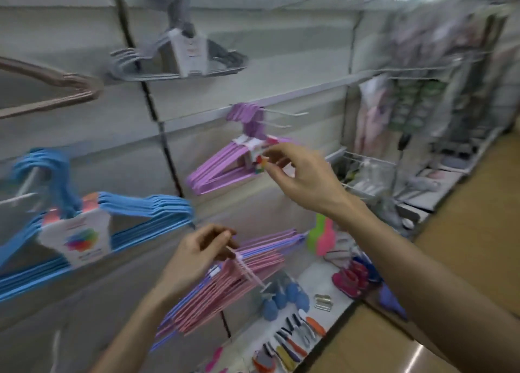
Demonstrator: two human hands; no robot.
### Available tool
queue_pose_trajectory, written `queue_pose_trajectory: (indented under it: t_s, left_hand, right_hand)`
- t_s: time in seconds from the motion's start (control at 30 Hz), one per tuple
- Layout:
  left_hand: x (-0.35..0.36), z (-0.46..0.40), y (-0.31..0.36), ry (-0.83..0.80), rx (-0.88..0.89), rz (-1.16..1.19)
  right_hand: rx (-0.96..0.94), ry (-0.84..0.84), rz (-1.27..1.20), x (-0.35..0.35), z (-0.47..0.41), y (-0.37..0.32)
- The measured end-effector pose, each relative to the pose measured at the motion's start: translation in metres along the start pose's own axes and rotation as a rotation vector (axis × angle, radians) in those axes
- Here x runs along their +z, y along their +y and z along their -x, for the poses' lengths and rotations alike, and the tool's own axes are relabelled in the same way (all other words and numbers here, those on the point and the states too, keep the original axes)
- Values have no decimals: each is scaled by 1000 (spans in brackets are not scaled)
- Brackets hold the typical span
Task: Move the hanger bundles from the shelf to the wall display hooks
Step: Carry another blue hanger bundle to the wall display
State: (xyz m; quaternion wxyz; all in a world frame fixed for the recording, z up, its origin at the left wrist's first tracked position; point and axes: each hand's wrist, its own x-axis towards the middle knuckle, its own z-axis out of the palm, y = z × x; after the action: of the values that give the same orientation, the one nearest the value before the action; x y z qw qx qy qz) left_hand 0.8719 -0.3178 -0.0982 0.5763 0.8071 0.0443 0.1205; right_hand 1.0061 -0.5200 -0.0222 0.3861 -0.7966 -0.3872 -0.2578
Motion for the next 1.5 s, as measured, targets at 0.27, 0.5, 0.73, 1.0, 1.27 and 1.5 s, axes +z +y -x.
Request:
queue_pose_trajectory:
  t_s: [0.27, 0.5, 0.73, 1.0, 1.27, 1.5]
  left_hand:
    - [169, -34, 43, -272, 84, 54]
    - [292, -45, 78, -466, 158, 64]
    - [367, -53, 93, -548, 199, 60]
    - [417, -97, 93, -635, 201, 36]
    - [486, -184, 84, -711, 189, 70]
    - [554, -279, 64, -804, 150, 34]
  right_hand:
    - [210, 121, 193, -152, 73, 90]
    - [296, 169, 312, -258, 125, 138]
    - [411, 217, 370, -311, 165, 181]
    - [562, 240, 396, -334, 190, 239]
    - [721, 225, 469, -348, 183, 318]
    - [900, 171, 539, -349, 170, 418]
